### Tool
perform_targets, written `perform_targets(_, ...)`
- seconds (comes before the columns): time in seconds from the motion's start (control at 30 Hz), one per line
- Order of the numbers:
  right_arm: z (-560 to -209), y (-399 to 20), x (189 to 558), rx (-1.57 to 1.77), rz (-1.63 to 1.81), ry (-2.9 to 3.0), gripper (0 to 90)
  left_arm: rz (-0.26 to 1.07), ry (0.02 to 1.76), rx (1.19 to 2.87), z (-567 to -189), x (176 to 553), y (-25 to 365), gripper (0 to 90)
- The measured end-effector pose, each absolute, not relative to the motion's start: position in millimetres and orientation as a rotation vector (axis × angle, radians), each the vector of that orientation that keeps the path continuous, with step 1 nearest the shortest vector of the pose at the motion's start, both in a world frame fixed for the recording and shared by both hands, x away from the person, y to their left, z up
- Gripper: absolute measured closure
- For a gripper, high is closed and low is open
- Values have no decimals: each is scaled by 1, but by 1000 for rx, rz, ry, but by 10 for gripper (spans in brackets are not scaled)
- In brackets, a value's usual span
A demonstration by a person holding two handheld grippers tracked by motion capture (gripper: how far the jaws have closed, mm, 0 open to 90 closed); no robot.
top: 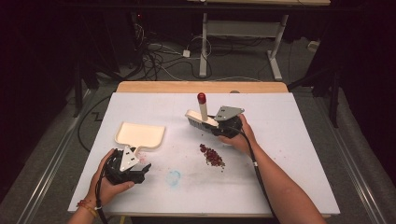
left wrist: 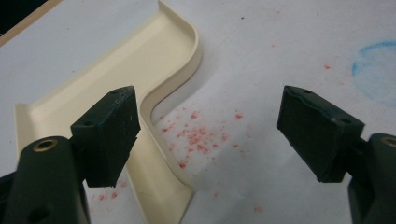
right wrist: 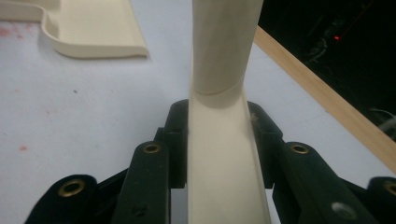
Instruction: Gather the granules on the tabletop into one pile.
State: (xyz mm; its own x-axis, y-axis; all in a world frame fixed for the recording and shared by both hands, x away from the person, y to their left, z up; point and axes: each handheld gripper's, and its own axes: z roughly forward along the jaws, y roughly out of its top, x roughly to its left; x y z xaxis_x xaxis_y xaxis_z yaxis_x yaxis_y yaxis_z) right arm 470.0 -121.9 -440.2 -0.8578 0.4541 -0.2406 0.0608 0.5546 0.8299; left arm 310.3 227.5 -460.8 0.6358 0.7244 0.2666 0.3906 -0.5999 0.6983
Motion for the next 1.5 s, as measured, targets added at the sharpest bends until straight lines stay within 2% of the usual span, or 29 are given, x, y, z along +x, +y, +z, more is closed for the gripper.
perform_targets(0.33,-444,-130,450,186,1270,2541,660,734,859,2258,-459,305,230,200)
perform_targets(0.63,-440,-163,425,43,1341,2571,667,732,851,2283,-460,303,228,200)
perform_targets(1.13,-421,-179,411,138,1383,2439,675,728,849,2282,-459,305,229,200)
perform_targets(1.3,-407,-187,390,124,1493,2414,676,726,843,2272,-459,304,228,200)
perform_targets(1.5,-404,-192,360,137,1461,2486,676,737,823,2274,-457,302,224,198)
